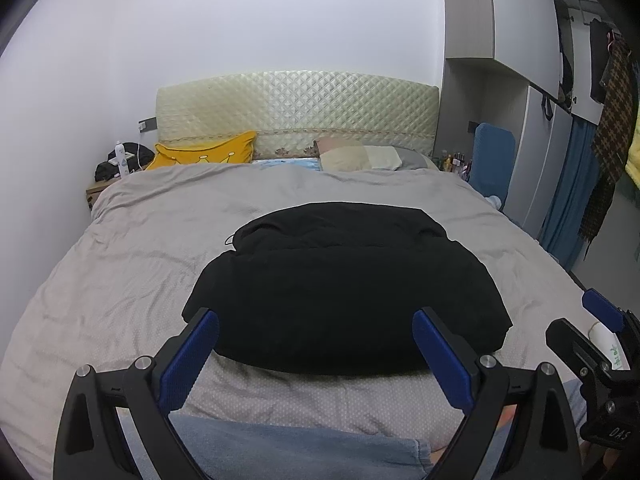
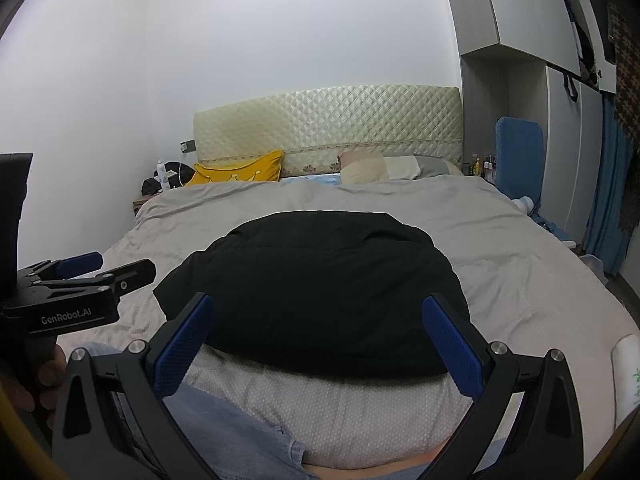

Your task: Fold large clothes

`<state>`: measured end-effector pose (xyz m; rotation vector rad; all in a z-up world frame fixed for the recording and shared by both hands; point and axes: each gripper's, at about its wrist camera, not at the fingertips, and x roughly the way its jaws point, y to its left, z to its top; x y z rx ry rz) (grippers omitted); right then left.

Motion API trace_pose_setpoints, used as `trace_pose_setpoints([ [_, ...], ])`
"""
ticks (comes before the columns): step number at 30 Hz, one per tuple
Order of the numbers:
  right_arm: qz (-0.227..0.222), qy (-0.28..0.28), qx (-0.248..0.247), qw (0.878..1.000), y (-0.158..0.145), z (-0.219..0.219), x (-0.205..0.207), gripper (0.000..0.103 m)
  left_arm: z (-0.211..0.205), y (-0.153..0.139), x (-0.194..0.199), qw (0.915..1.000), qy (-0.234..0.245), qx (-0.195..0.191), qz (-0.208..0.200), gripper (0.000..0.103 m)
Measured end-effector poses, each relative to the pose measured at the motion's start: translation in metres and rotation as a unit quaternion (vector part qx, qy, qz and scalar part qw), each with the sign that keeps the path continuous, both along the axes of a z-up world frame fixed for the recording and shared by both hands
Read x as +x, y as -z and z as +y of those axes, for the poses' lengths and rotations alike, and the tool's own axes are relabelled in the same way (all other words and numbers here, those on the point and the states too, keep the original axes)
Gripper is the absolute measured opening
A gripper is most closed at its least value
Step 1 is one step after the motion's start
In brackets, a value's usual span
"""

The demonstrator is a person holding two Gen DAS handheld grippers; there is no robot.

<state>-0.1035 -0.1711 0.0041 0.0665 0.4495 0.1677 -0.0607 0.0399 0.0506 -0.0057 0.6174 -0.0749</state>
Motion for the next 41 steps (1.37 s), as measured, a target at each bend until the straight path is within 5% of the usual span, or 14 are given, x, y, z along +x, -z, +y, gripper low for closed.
trace_pose_setpoints([
  [41,0.003,0.001,-0.003,1.0,-0.0009,-0.0004,0.0001,0.103,0.0002,0.0049,0.0009,1.0,-0.006,0.0,0.005,0.098],
])
